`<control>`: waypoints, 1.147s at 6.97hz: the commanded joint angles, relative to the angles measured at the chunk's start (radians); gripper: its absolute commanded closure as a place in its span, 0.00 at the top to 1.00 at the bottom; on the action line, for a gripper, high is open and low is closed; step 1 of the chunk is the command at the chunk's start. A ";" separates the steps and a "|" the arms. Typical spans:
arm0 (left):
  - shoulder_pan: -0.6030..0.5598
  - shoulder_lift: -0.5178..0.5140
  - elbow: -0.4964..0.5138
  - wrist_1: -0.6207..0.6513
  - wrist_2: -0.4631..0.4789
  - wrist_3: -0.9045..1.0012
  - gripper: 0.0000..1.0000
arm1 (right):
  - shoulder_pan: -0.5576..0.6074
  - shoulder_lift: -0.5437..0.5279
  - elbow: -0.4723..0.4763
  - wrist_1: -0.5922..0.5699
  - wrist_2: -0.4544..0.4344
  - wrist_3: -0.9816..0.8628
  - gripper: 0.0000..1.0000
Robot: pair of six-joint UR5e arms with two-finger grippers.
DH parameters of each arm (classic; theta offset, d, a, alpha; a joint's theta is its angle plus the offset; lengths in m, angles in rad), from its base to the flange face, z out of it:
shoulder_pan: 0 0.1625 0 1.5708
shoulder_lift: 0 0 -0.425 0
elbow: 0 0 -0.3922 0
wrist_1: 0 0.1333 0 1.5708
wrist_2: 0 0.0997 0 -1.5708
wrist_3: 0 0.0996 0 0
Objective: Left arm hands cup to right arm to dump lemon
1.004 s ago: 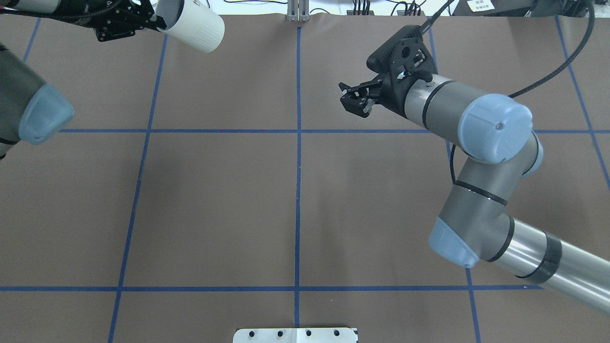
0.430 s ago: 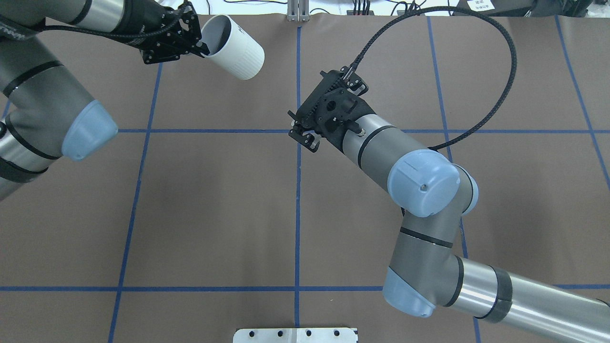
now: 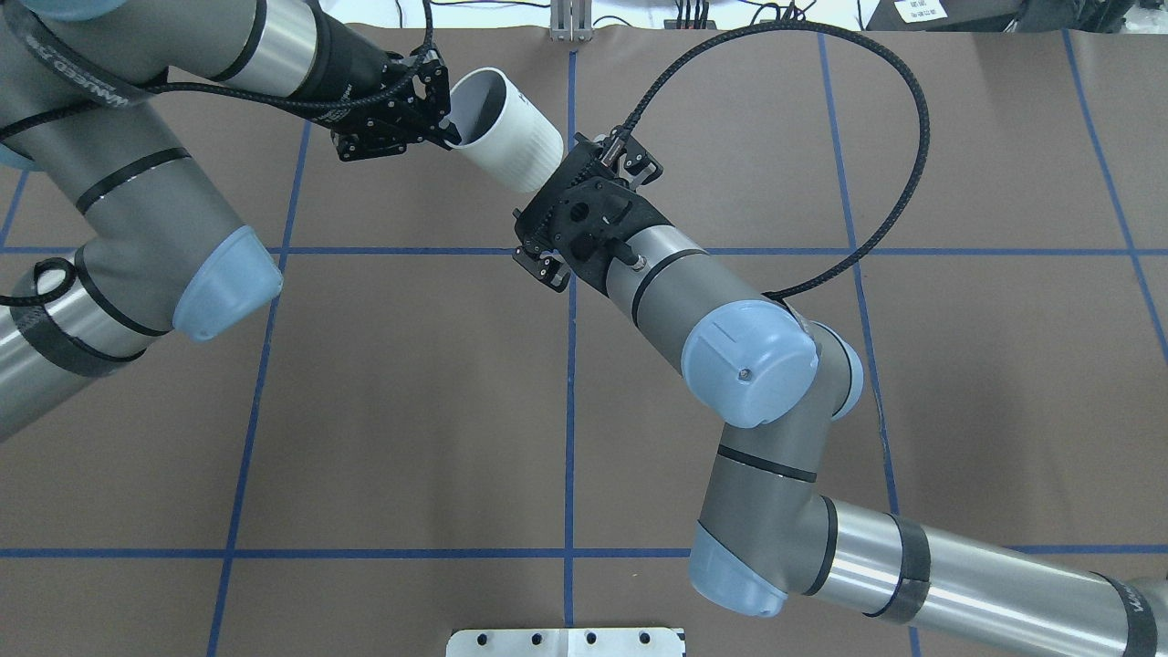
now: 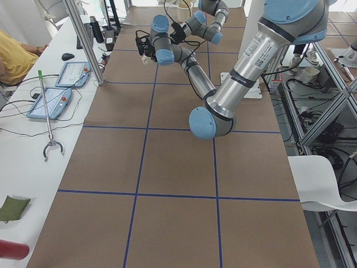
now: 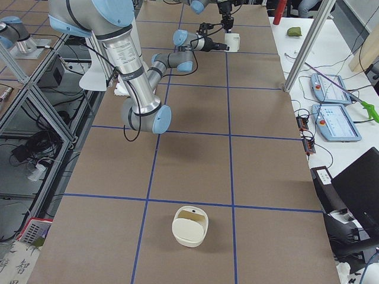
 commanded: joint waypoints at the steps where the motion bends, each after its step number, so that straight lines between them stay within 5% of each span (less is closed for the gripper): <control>1: 0.025 -0.009 0.000 0.001 -0.003 -0.004 0.00 | -0.002 -0.005 -0.004 0.028 -0.013 -0.002 1.00; 8: 0.048 -0.016 -0.043 0.003 -0.038 -0.005 0.00 | -0.003 -0.009 -0.004 0.035 -0.014 -0.002 1.00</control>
